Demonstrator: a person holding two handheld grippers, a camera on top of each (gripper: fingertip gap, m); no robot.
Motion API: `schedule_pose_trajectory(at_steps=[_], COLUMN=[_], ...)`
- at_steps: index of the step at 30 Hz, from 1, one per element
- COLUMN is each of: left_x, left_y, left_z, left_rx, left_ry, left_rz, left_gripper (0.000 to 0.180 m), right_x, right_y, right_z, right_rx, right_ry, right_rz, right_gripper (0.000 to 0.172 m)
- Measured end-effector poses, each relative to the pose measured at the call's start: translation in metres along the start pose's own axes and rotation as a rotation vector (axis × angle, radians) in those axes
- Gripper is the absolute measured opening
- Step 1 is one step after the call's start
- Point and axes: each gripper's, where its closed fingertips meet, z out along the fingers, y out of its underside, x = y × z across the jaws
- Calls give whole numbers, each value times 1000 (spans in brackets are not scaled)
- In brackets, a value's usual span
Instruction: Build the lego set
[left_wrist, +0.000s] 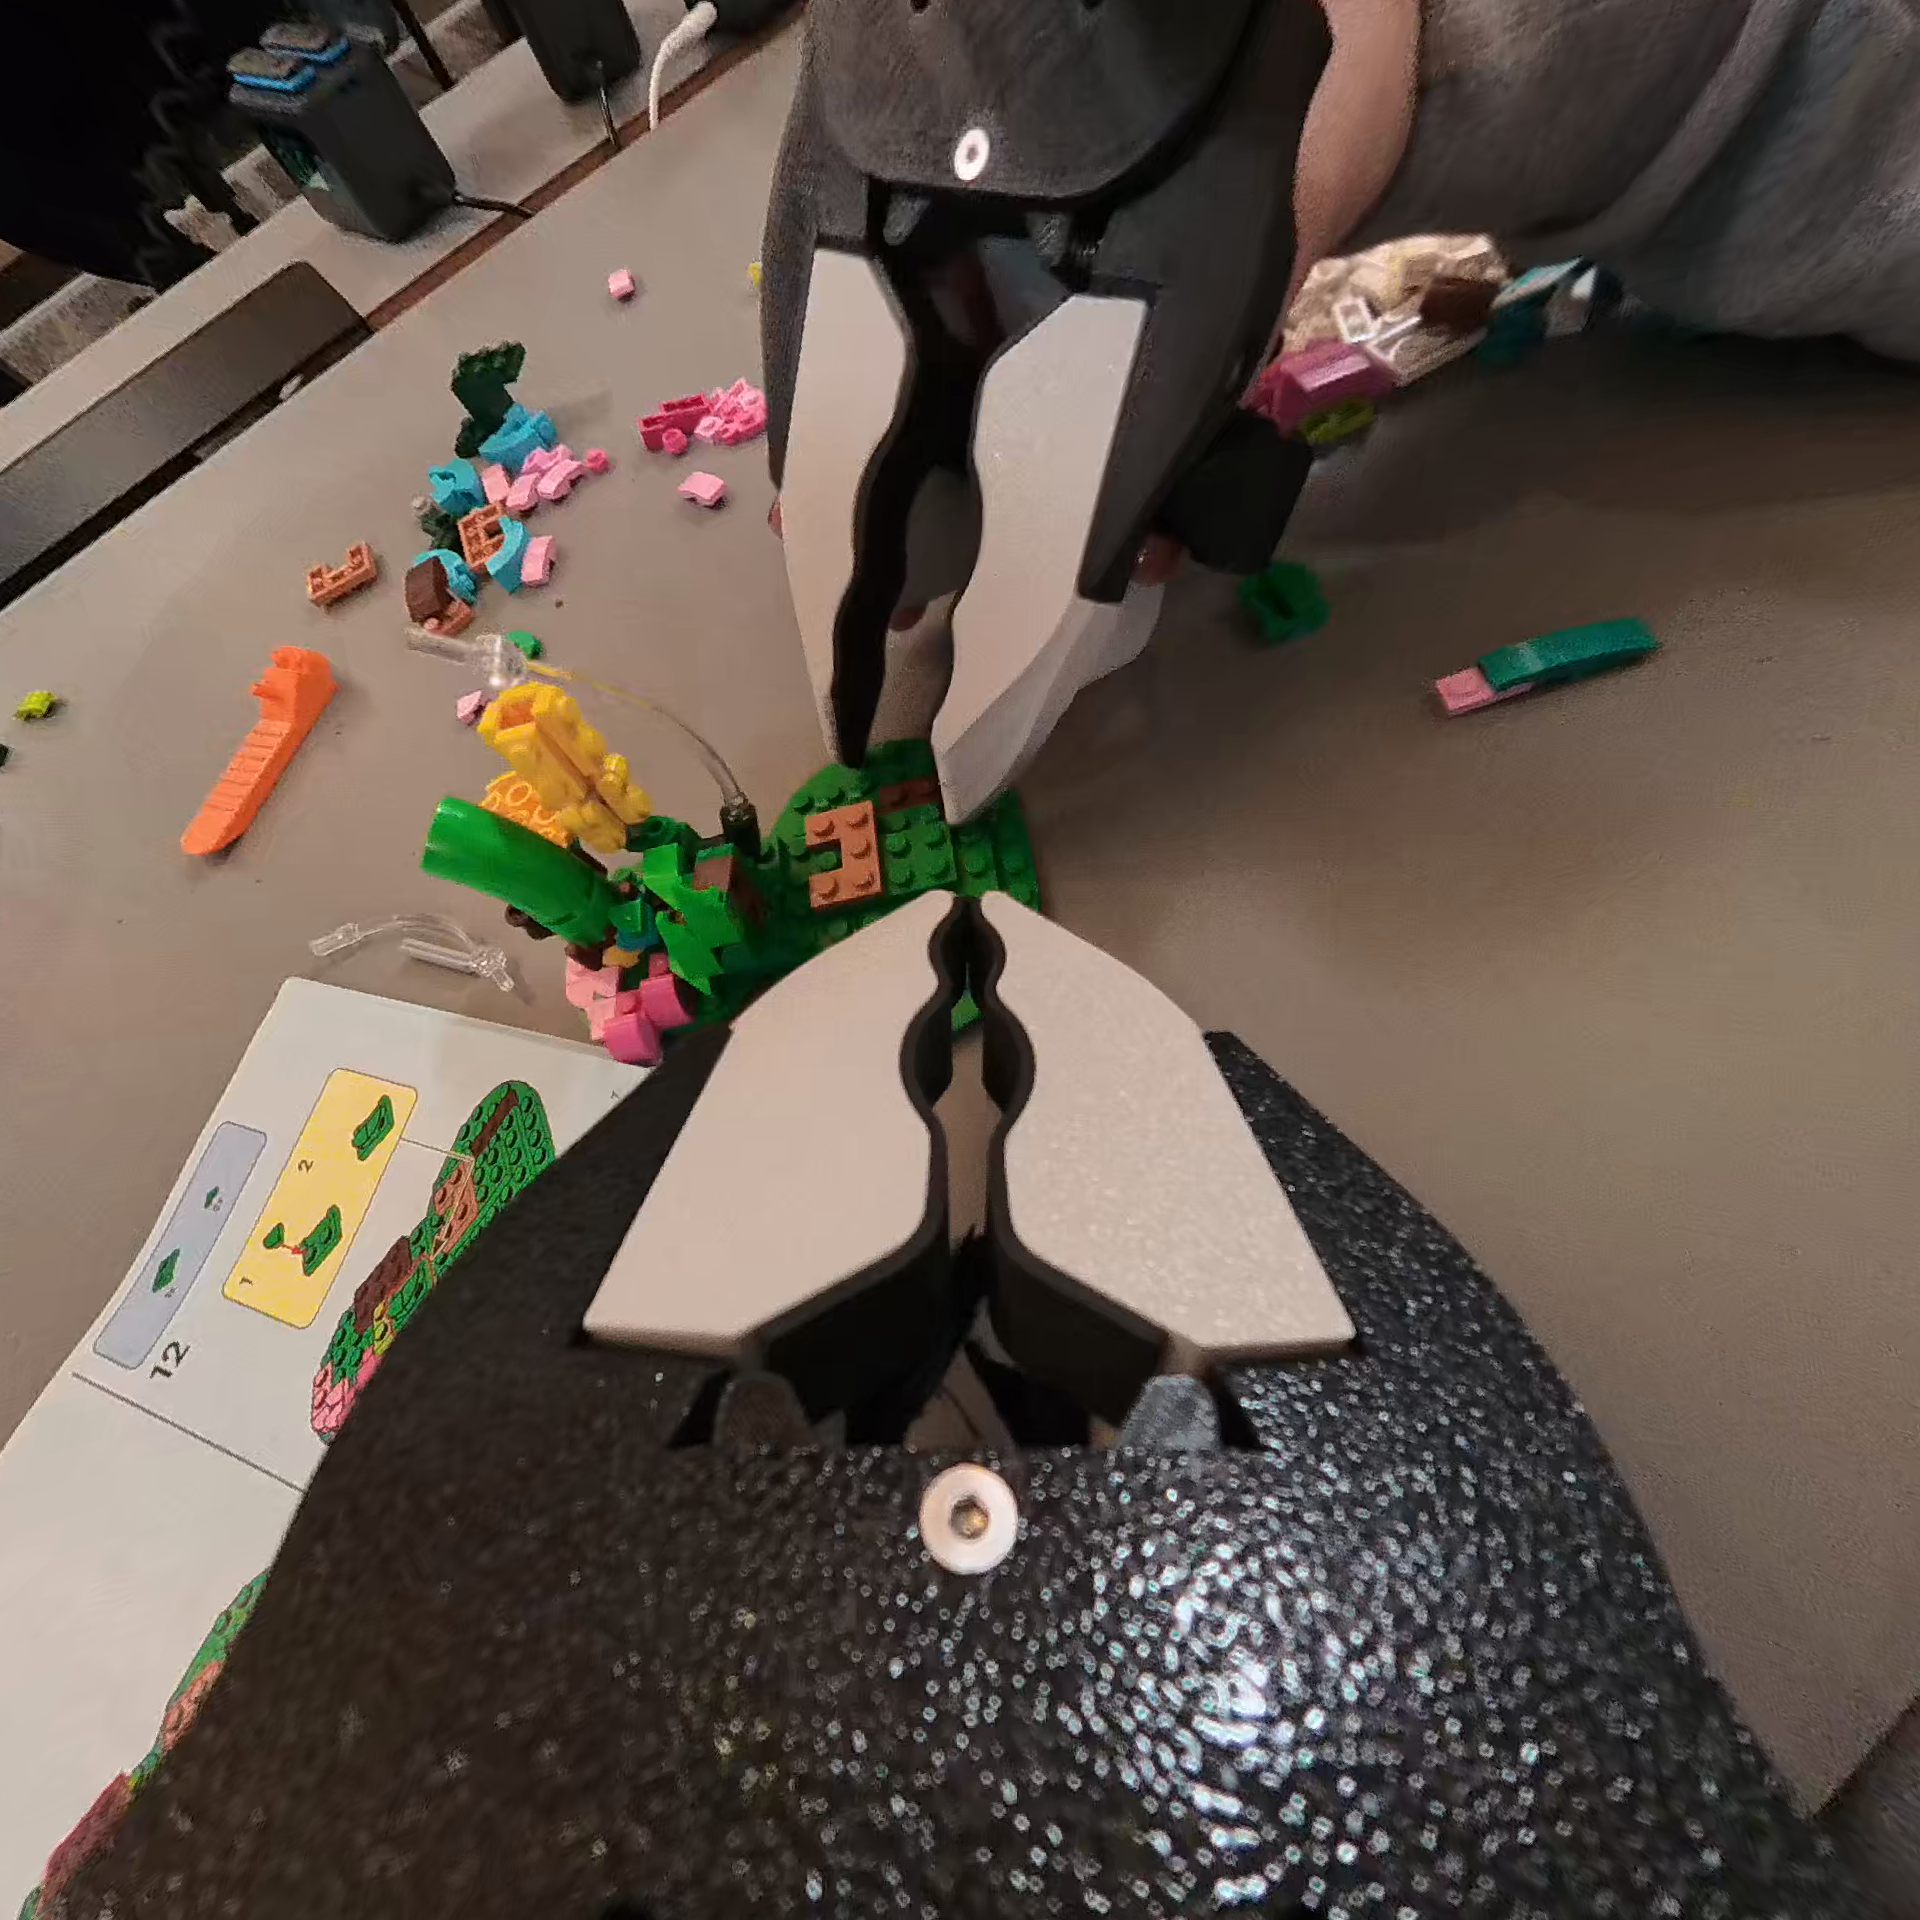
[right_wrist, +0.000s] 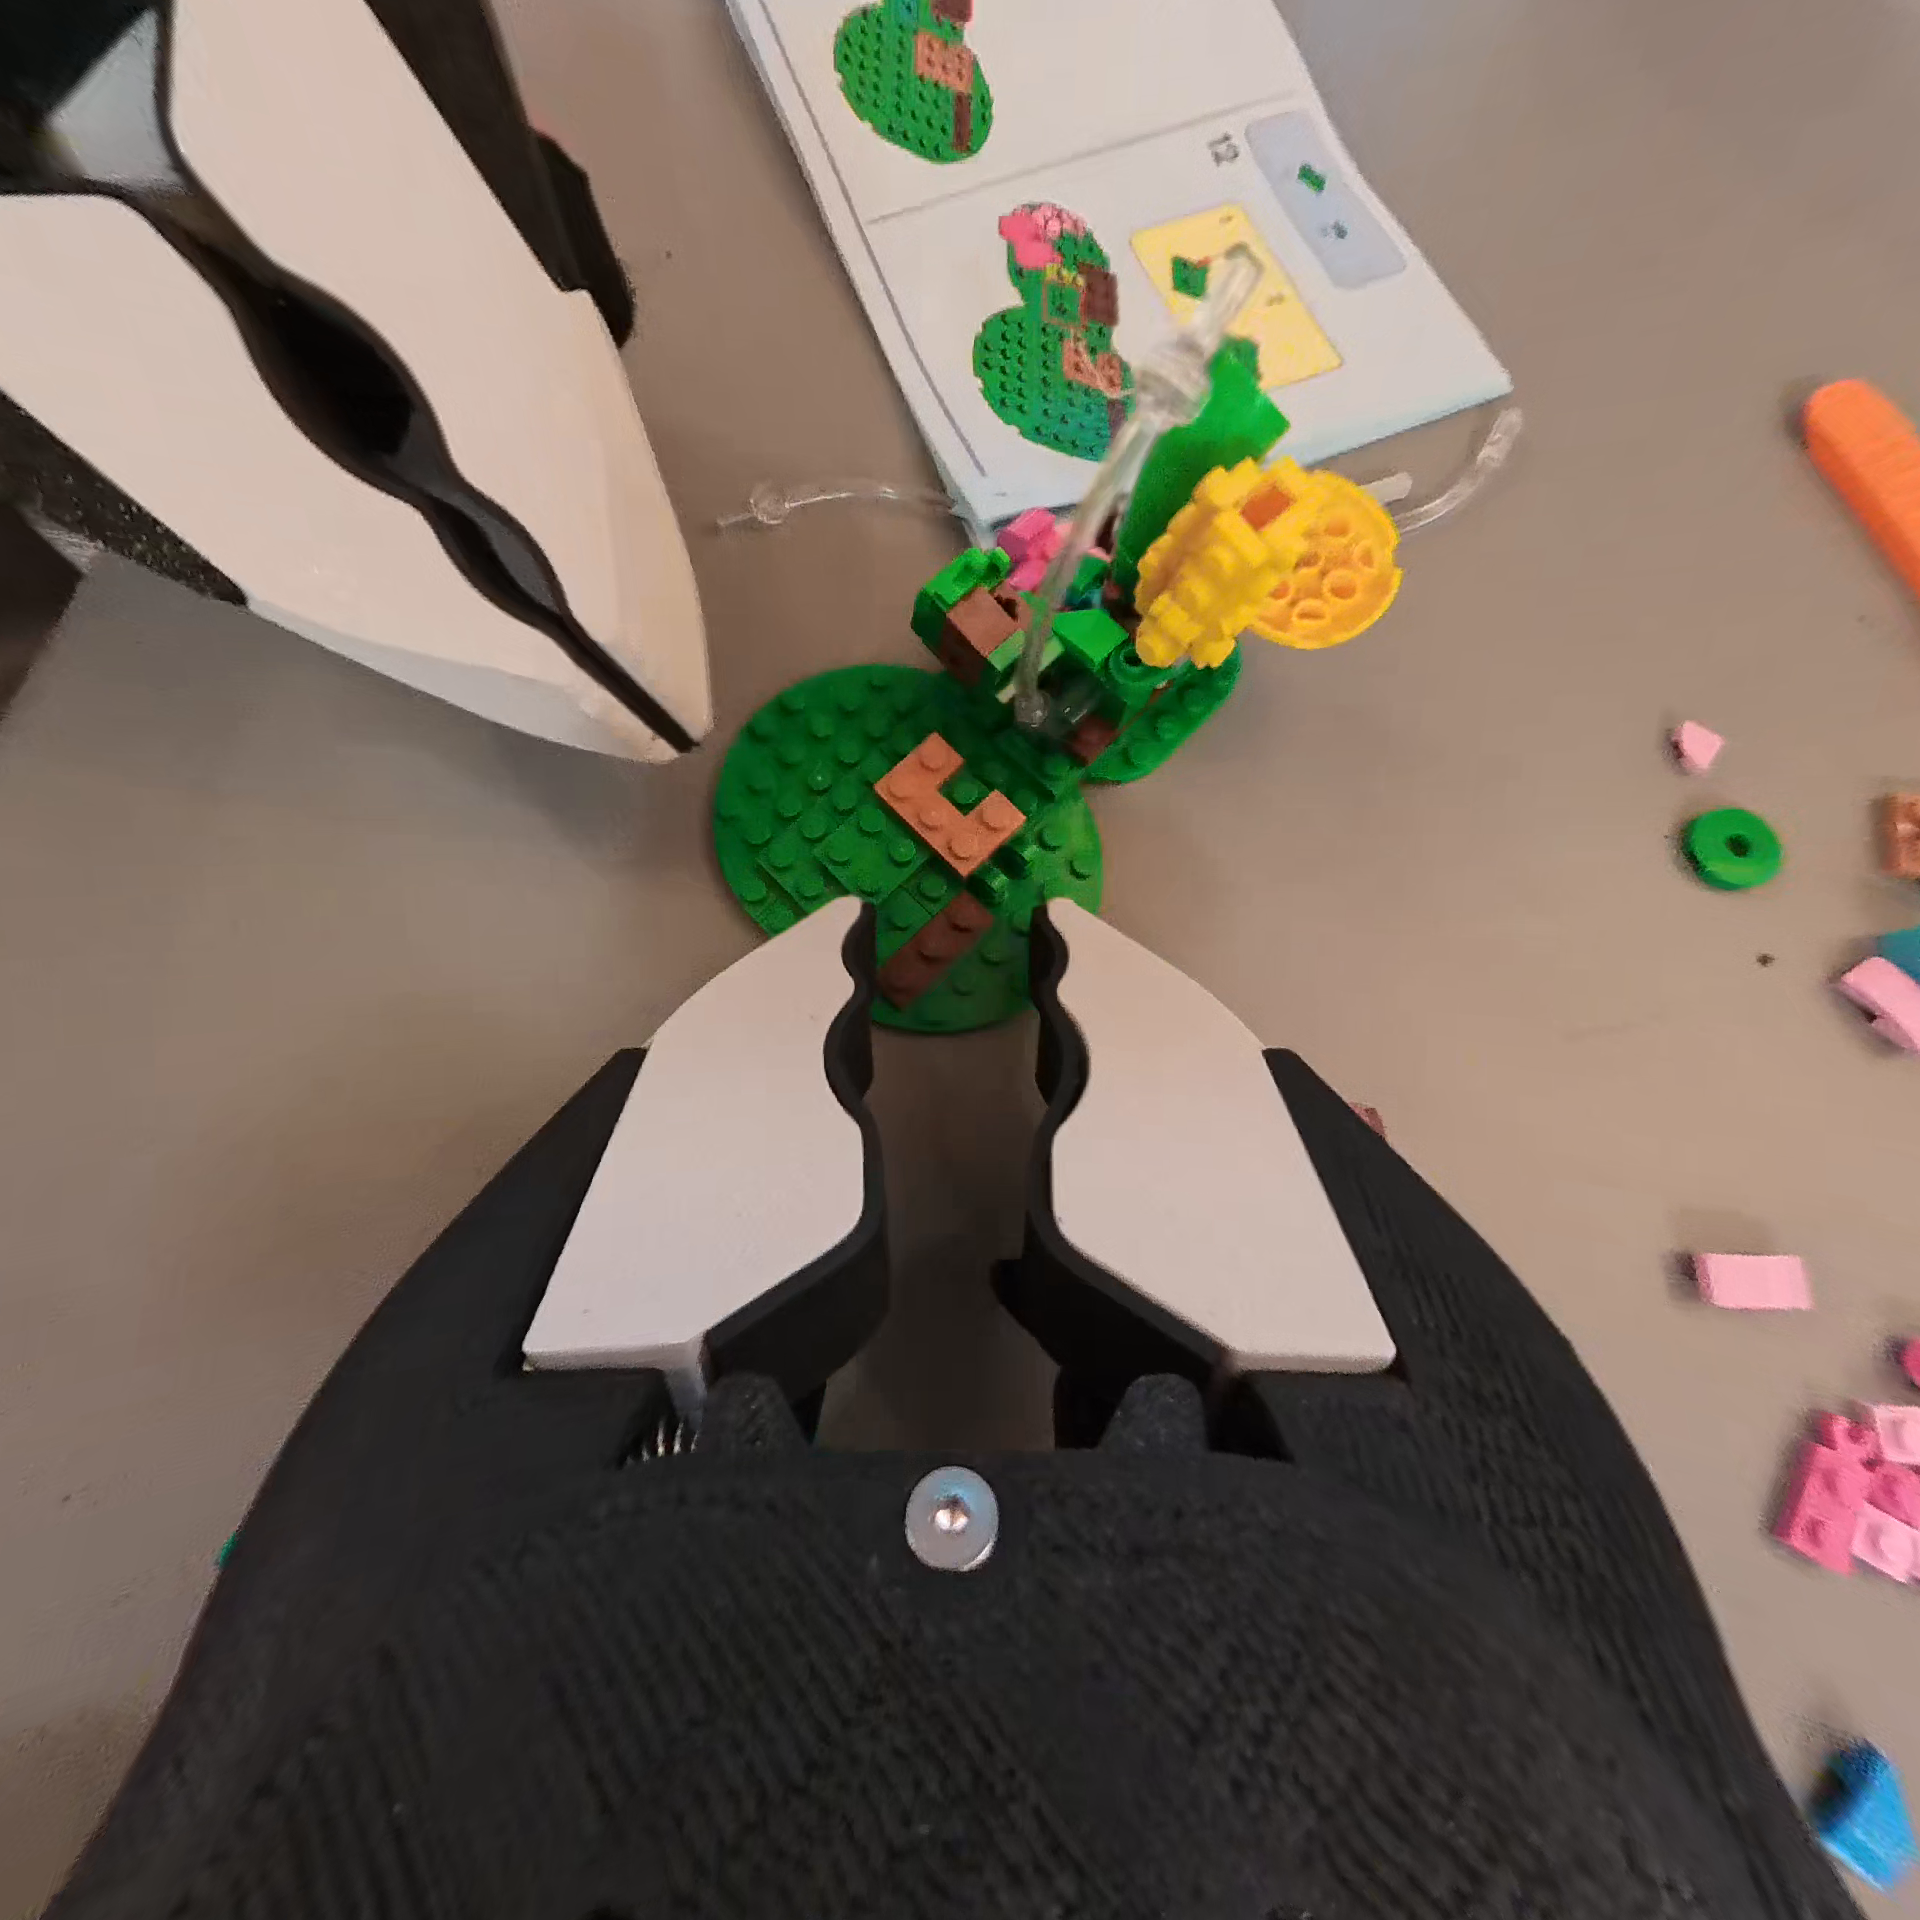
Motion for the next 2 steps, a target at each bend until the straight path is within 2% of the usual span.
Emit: schedule_pose_trajectory(at_steps=[1,2], left_x=[1,1], left_y=[0,1], left_z=[0,0], left_rx=[-8,-11], left_ry=[2,2], left_rz=[3,7], left_gripper=[0,0], right_x=[-3,-7], right_y=[-1,-1], right_z=[1,2], right_rx=[3,0], right_ry=[-23,-42], right_rz=[18,25], right_gripper=[27,27])
